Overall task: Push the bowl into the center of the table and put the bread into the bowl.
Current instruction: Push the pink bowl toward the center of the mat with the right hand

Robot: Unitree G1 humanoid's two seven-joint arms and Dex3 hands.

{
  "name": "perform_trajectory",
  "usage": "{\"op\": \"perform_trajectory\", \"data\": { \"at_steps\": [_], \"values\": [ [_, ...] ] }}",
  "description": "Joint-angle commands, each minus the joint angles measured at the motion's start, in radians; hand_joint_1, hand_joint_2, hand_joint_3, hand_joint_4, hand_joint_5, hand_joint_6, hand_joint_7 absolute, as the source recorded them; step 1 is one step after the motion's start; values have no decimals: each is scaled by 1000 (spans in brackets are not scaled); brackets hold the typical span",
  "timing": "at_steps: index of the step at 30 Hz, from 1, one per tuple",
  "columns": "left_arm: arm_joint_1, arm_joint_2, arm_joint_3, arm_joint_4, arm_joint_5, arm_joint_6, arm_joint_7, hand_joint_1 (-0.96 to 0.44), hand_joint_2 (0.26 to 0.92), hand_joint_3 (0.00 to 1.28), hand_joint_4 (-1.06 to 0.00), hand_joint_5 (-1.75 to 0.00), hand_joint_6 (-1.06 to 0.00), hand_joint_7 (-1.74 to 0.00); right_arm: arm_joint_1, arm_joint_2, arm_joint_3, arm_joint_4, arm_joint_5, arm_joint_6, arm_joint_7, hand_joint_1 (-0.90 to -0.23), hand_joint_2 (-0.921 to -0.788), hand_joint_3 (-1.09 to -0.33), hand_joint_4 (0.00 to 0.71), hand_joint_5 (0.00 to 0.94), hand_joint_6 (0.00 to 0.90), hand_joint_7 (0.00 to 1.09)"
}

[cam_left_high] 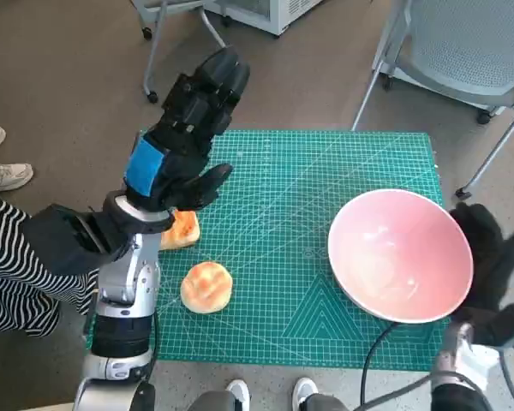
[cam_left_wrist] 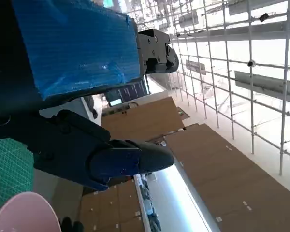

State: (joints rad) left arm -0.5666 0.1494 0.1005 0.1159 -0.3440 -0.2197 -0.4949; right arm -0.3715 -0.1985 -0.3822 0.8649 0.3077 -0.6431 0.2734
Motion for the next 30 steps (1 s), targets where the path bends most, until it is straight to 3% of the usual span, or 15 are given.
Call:
{"op": "perform_trajectory", "data": {
  "at_steps": [1,13,30],
  "values": [
    [-13,8,5,2,-10,10,-4,-670,921,442,-41,-4,1,-333,-17,30,32,12,-15,14,13,-613,-921,-776,136,9,16,473],
    [0,20,8,-18,-9,19,-1,-683,921,439,-39,-3,1,-333,-69,69,80,2,-6,19,34,-619,-921,-772,136,6,16,486],
    [21,26,10,-38,2,22,22,-710,921,426,-44,-4,1,-343,-164,129,117,28,-6,46,43,-636,-921,-761,132,2,6,505]
  ]
}}
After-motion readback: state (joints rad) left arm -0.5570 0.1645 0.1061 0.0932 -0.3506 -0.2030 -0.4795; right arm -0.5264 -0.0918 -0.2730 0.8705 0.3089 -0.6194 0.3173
